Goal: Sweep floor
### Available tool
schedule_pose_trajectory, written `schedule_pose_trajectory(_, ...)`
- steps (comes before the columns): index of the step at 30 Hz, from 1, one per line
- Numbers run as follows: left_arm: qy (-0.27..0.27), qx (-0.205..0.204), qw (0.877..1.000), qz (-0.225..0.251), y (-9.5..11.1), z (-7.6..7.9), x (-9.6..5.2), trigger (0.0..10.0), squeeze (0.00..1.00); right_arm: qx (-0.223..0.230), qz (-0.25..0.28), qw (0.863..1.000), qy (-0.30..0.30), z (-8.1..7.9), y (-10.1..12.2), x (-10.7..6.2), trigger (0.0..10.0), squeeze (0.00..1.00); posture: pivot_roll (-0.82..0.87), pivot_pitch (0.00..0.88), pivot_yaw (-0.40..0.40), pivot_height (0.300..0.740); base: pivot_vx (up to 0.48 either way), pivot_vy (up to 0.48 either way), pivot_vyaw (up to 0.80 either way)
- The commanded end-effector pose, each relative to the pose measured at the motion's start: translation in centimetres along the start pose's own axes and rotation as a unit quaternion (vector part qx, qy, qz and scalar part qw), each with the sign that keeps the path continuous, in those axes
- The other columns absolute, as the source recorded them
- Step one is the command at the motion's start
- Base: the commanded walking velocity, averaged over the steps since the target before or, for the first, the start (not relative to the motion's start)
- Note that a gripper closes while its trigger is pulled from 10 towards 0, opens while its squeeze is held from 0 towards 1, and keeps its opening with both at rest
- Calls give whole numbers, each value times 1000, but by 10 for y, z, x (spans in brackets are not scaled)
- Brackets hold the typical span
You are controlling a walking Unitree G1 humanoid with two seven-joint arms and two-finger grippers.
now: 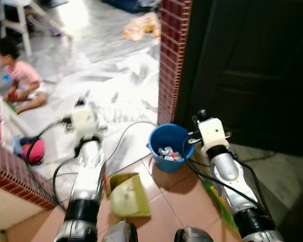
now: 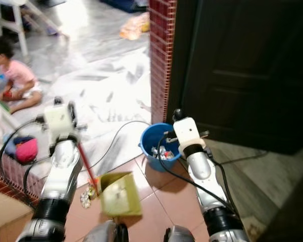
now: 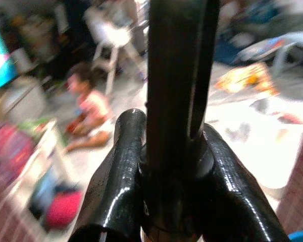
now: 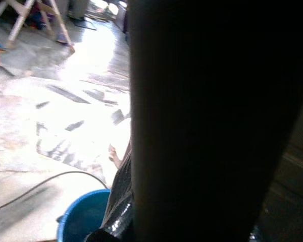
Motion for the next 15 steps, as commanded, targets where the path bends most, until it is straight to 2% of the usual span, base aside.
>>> schedule_pose_trajectory(1, 17, -4, 1000, -15, -7, -8, -2, 10000, 0, 2, 41, 999, 21, -8, 20, 5, 10000, 0, -73, 0, 56, 740, 0, 0, 800)
schedule_pose_trajectory(3, 7, 12, 1000, -20, -14, -7, -6, 10000, 0, 5, 44, 999, 27, -12, 22, 6, 10000, 0, -69, 0, 54, 740, 0, 0, 800)
schedule_pose_trajectory(7, -40, -9, 999, -2, -3, 6, -10, 10000, 0, 10, 47, 998, 37, -15, 24, 7, 10000, 0, -64, 0, 52, 740, 0, 0, 800)
schedule_pose_trajectory(10, -79, -34, 996, -18, -6, 14, -17, 10000, 0, 19, 45, 998, 46, -19, 24, 7, 10000, 0, -65, 0, 53, 740, 0, 0, 800)
schedule_pose_trajectory(12, -80, -21, 997, -10, -6, 13, -17, 10000, 0, 22, 44, 998, 50, -21, 24, 7, 10000, 0, -65, 0, 54, 740, 0, 0, 800)
schedule_pose_trajectory(15, -88, -28, 996, -8, -3, 14, -17, 10000, 0, 34, 42, 997, 52, -21, 25, 10, 10000, 0, -66, 0, 55, 740, 0, 0, 158)
Point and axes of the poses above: a point about 5 cm out from each wrist's last joint towards the gripper, its own x axis pointing out of the wrist towards the gripper, its own y axis along the axis of the wrist's last joint, z = x × y, the point moved 4 cm from there along x, pointing out of the wrist towards the gripper, and after that the axes turned 13 degrees about x, right-handed, at the moved point
